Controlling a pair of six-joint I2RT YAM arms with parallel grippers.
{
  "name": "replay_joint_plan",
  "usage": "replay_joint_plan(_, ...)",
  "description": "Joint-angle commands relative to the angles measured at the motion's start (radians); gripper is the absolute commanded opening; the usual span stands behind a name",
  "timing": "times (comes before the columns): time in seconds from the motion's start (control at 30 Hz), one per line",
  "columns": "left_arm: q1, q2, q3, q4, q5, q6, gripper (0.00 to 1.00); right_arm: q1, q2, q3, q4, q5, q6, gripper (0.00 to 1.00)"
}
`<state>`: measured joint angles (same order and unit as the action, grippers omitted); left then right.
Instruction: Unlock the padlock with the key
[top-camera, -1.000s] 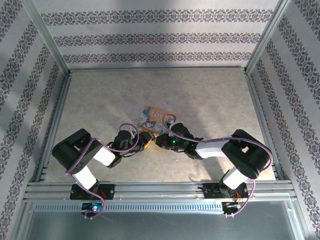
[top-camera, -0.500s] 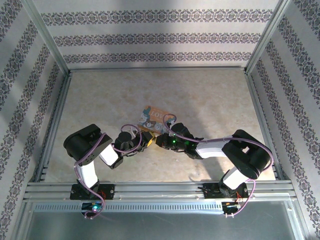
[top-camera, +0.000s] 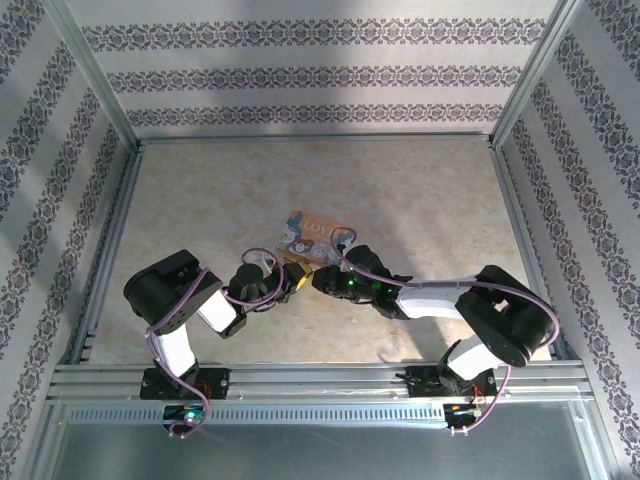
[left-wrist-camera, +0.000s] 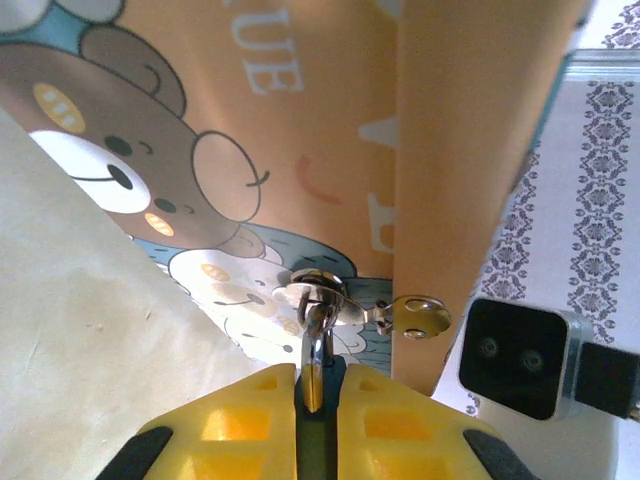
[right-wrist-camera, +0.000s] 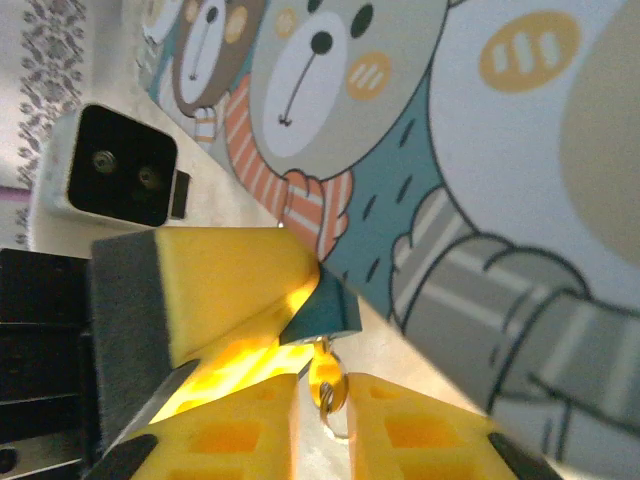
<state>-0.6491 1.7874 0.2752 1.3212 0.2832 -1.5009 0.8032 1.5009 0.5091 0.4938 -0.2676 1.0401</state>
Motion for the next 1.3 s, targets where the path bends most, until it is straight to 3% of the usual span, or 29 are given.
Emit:
replay_joint_plan(0.0,-0.017,-0.036,0.005,0.002,-0.028,0.015,0.03,0.007,-0.074,-0.018,-0.031,0.037,-0.061,0.27)
replay_joint_plan(0.2,-0.024,-0.074,0.011,-0.047,-0.043,0.022,0.00,-0.005,-0.229,-0.008,-0.233,0.094,-0.218,0.36)
replay_joint_plan(0.43,-0.035,-0.137,0.033,-0.156,-0.054,0.043,0.00,-0.009,-0.405,0.114,-0.567,0.175,-0.585,0.38)
replay_joint_plan(0.6,-0.051,-0.205,0.061,-0.279,-0.083,0.059,0.00,0.012,-0.495,0.192,-0.704,0.254,-0.870,0.41)
replay_joint_plan(0.87,-0.066,-0.331,0.112,-0.520,-0.119,0.083,0.00,0.077,-0.600,0.196,-0.707,0.319,-1.251,0.58)
replay_joint_plan(1.17,-0.078,-0.454,0.162,-0.750,-0.150,0.083,0.00,0.136,-0.676,0.057,-0.592,0.291,-1.611,0.60)
replay_joint_plan(1.27,-0.078,-0.480,0.174,-0.787,-0.151,0.075,0.00,0.152,-0.675,0.030,-0.556,0.294,-1.658,0.61)
